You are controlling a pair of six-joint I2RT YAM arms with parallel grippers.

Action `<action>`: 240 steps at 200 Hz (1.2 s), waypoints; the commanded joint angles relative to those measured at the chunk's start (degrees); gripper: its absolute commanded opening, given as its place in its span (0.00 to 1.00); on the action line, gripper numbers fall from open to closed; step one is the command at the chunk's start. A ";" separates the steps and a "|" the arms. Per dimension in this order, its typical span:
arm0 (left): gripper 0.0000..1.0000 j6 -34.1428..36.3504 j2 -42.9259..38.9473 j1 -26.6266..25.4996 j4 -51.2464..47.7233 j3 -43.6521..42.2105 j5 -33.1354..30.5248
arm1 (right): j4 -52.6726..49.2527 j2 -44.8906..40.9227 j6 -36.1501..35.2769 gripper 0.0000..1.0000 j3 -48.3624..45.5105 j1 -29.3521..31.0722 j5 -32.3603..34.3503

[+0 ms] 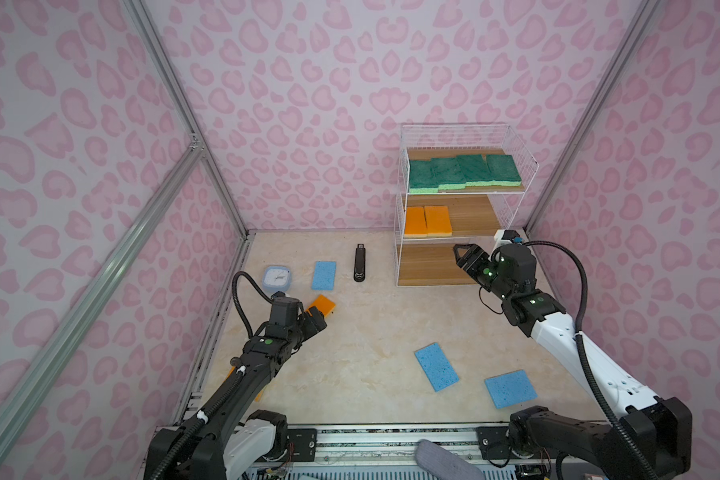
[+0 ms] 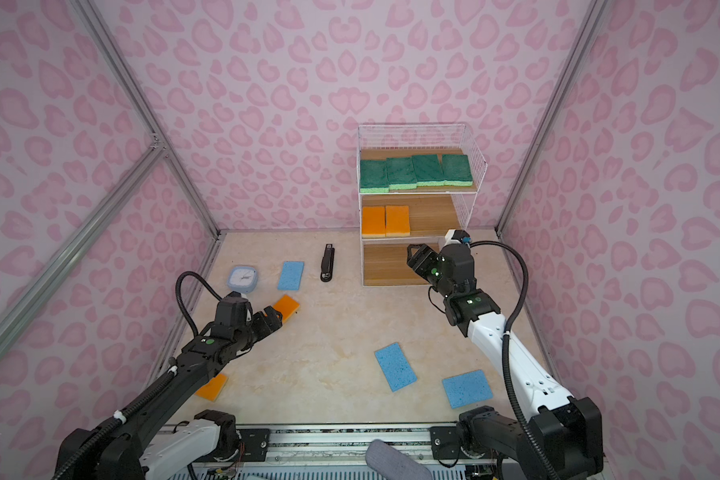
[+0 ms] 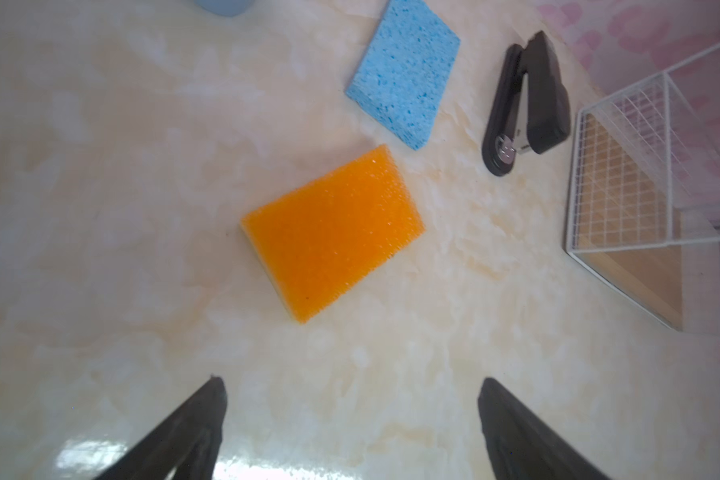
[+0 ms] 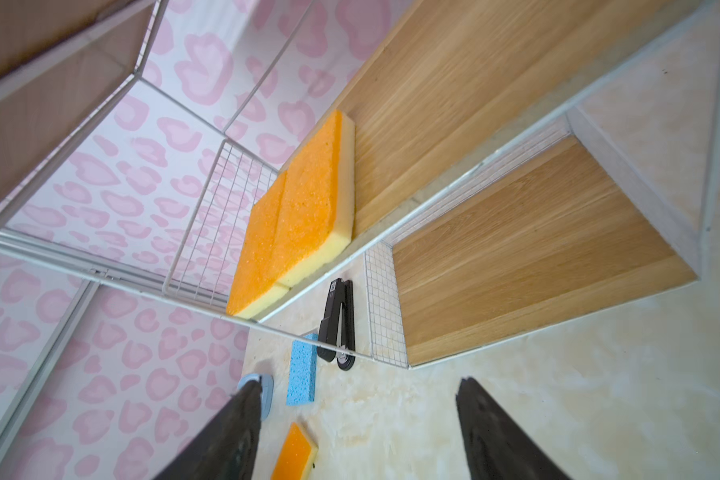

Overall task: Place and organize the cleaning sponges onto the shelf
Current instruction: 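Withdraw the right arm while the left gripper grasps another orange sponge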

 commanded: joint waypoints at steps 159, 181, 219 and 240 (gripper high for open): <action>0.62 0.26 25.23 6.86 9.36 9.74 -1.62 | 0.71 -17.04 -3.04 0.74 -16.54 -5.04 -7.69; 0.59 0.22 26.07 7.04 10.54 9.04 -2.28 | 0.27 -17.98 -3.22 0.74 -16.81 -5.31 -7.70; 0.52 0.08 27.82 7.22 11.98 8.41 -1.93 | -0.26 -18.66 -3.32 0.74 -17.60 -5.67 -7.53; 0.47 0.04 28.63 7.26 12.74 7.94 -1.84 | -0.09 -18.63 -3.05 0.74 -17.92 -5.79 -7.58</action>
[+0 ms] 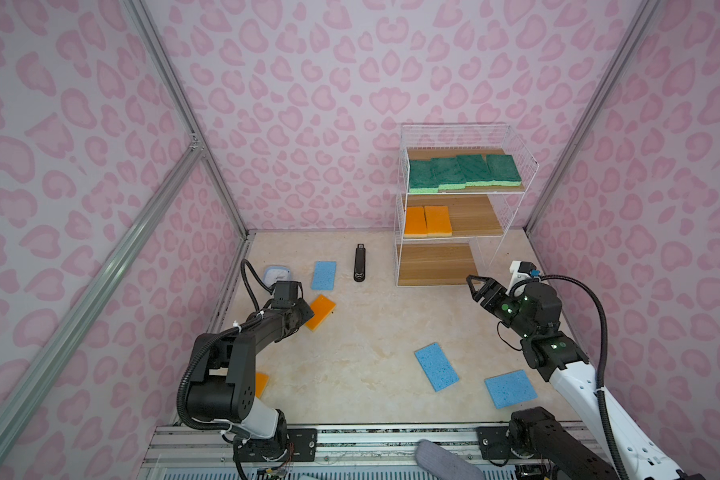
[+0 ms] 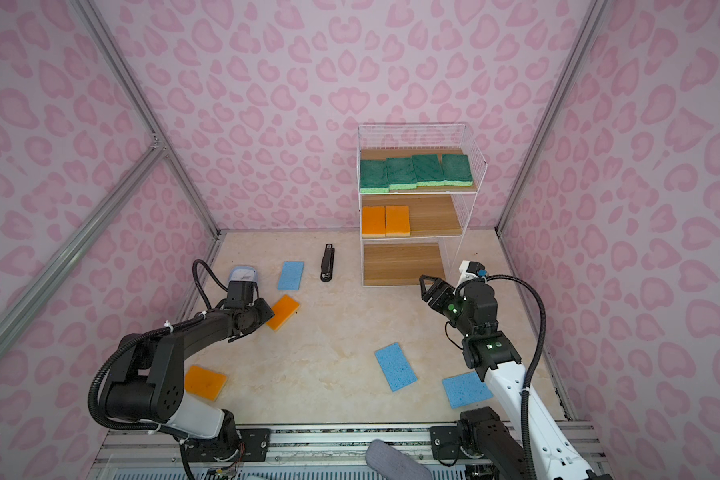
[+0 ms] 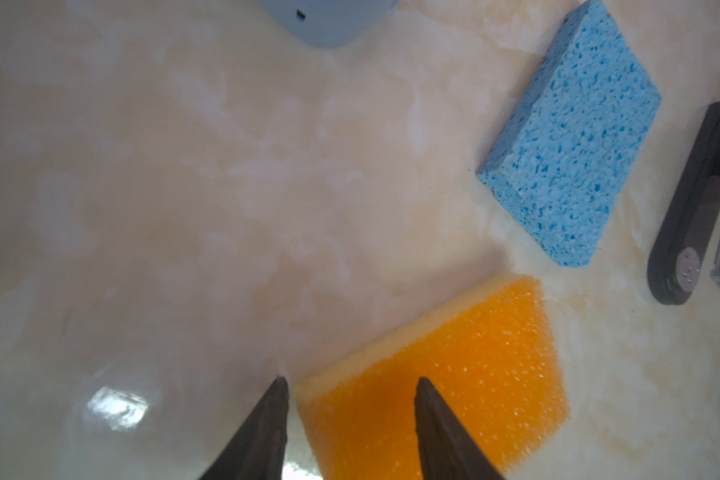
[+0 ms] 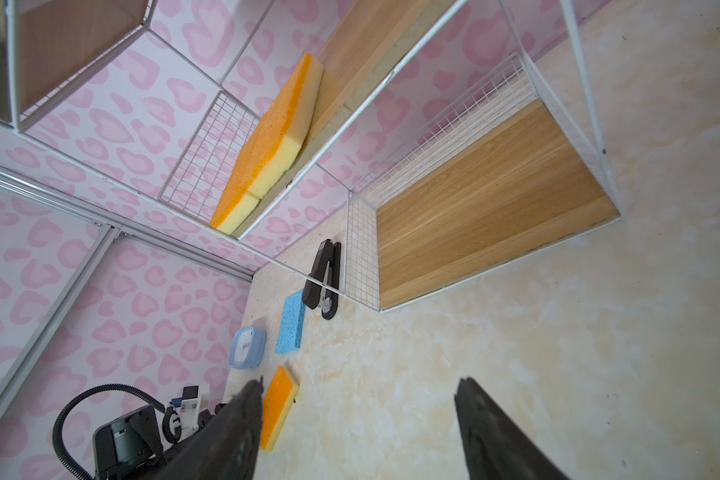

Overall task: Place and organize the cleaning sponges onto the shelf
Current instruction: 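Withdraw the right arm while the left gripper grasps another orange sponge, then lift the orange sponge with the left gripper and pass it to the right gripper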

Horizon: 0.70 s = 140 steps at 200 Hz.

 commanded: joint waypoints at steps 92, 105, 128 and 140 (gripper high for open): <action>0.04 1.14 0.16 0.19 4.97 -2.27 3.62 | 0.22 -0.02 -0.08 0.74 -0.59 -0.09 -1.05; 0.04 1.82 -0.62 0.21 5.03 -2.26 5.54 | 0.55 0.35 -0.40 0.74 -0.55 -0.09 -1.90; 0.04 3.65 -2.31 -0.09 5.06 -1.70 10.21 | 1.51 1.92 -0.95 0.74 0.12 -0.04 -4.39; 0.04 5.25 -3.04 -0.77 4.47 -0.59 12.68 | 1.74 3.31 -1.41 0.74 0.91 -0.09 -6.21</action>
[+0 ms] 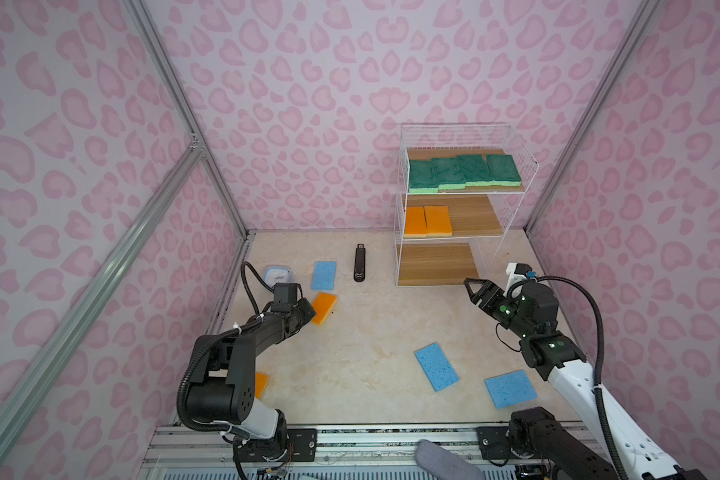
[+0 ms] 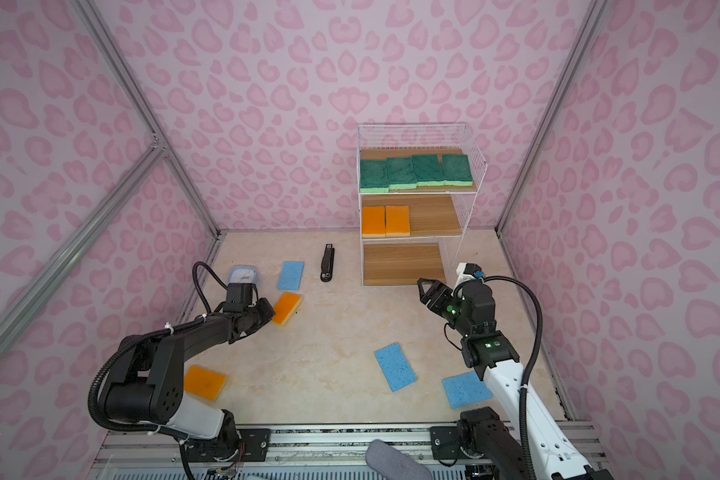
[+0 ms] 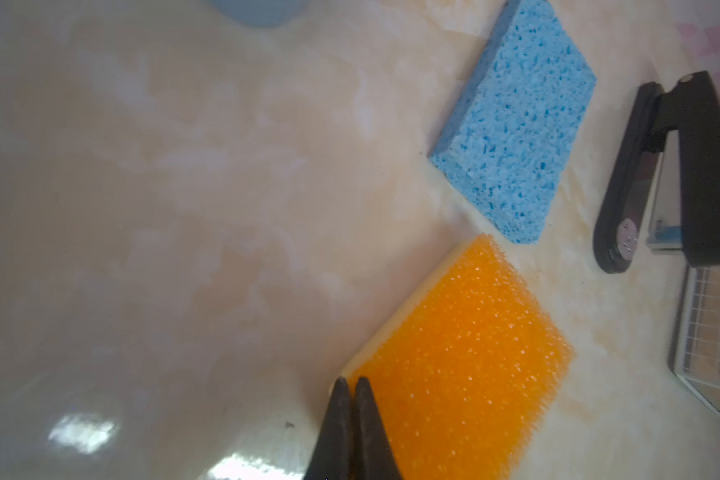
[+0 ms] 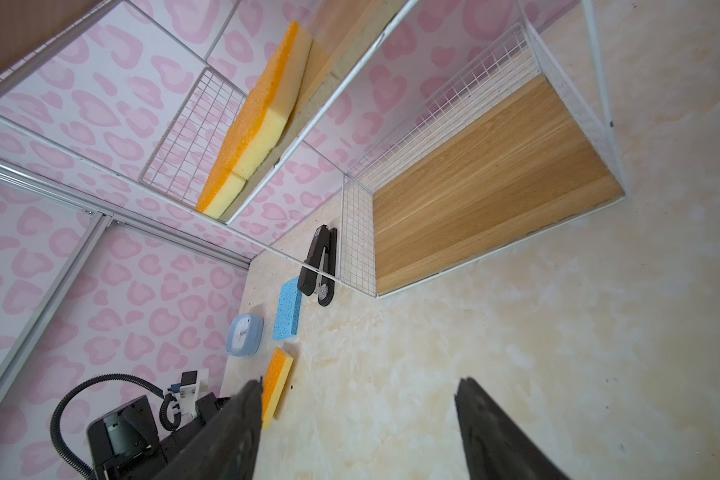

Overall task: Place and organize the cleaning sponges onto the shelf
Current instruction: 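Lift the orange sponge with the left gripper and pass it to the right gripper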

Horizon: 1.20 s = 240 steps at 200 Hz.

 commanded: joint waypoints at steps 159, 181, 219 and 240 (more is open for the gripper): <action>0.04 21.76 -4.13 -18.29 -8.28 22.40 21.44 | 8.46 22.18 -3.41 0.75 13.52 6.61 -28.99; 0.04 24.37 -3.75 -19.73 -9.57 24.89 23.23 | 8.63 24.72 -3.56 0.74 15.45 8.30 -30.35; 0.04 27.69 -3.77 -21.39 -11.92 26.87 24.94 | 9.19 27.43 -3.44 0.72 17.60 9.25 -31.48; 0.04 28.54 -4.14 -21.77 -11.86 26.78 25.23 | 9.95 28.45 -3.11 0.67 18.11 9.29 -32.20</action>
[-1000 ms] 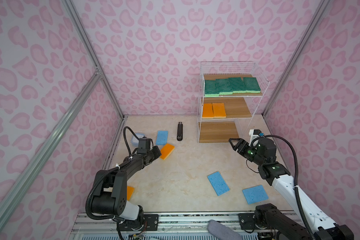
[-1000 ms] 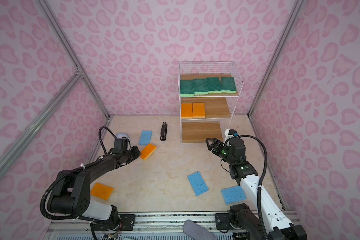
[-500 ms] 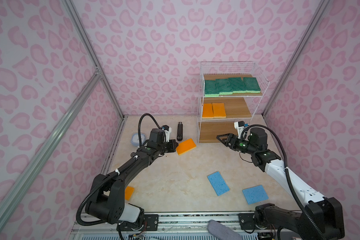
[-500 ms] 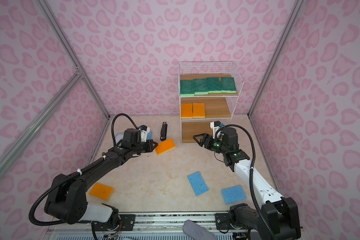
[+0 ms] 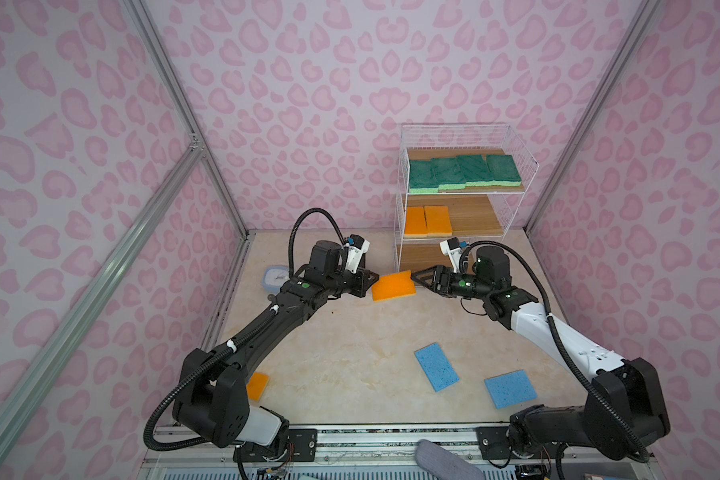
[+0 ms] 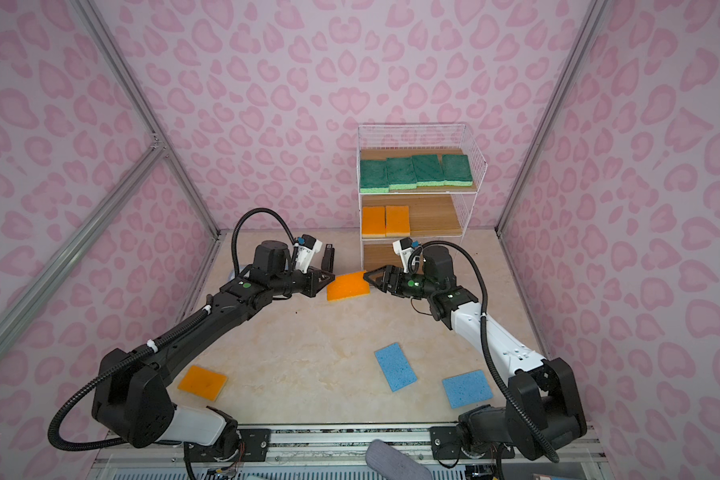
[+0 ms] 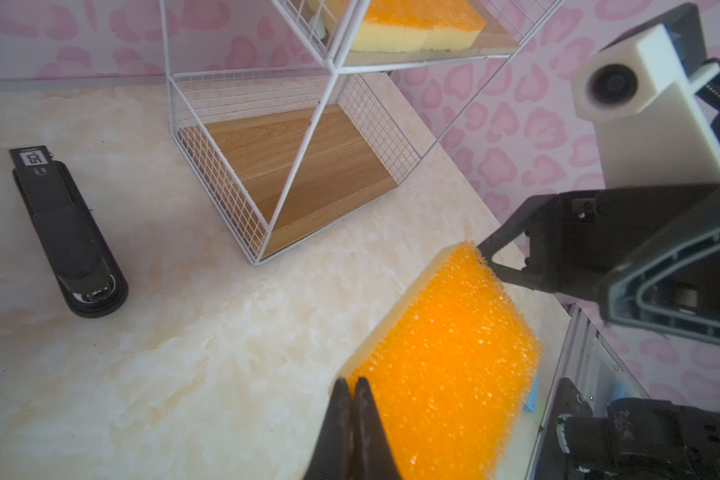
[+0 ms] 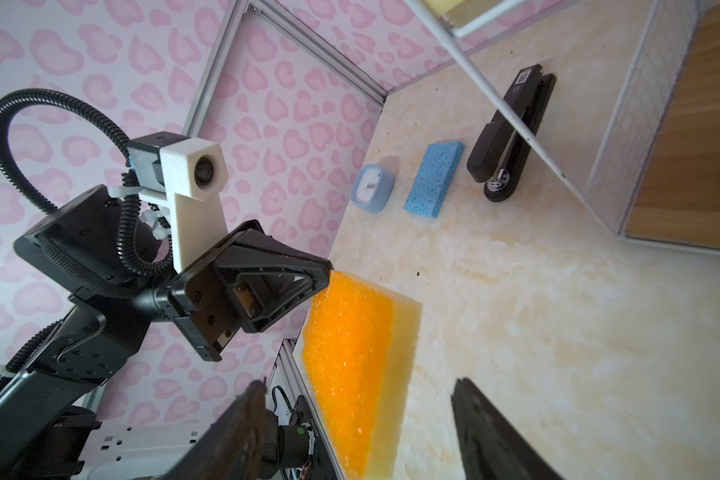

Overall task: Place and organize the cleaning sponges onto the shelf
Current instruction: 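Lift the orange sponge with the left gripper and pass it to the right gripper, then carry the orange sponge with the right gripper to the shelf while the left withdraws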

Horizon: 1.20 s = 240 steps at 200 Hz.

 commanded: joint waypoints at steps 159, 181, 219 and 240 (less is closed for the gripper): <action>0.04 3.05 0.32 -1.07 0.03 1.00 1.55 | 5.67 6.27 2.14 0.13 1.28 0.75 -3.05; 0.04 2.80 0.36 -1.05 0.44 0.69 1.76 | 6.05 5.33 1.99 0.09 0.66 0.80 -1.95; 0.69 0.66 -0.16 -1.05 0.75 0.33 -2.79 | 8.36 3.18 4.00 0.03 -1.11 0.71 0.68; 0.98 -2.43 -2.33 -0.96 1.23 -1.50 -13.95 | 8.63 0.29 5.57 0.02 -3.32 0.70 5.40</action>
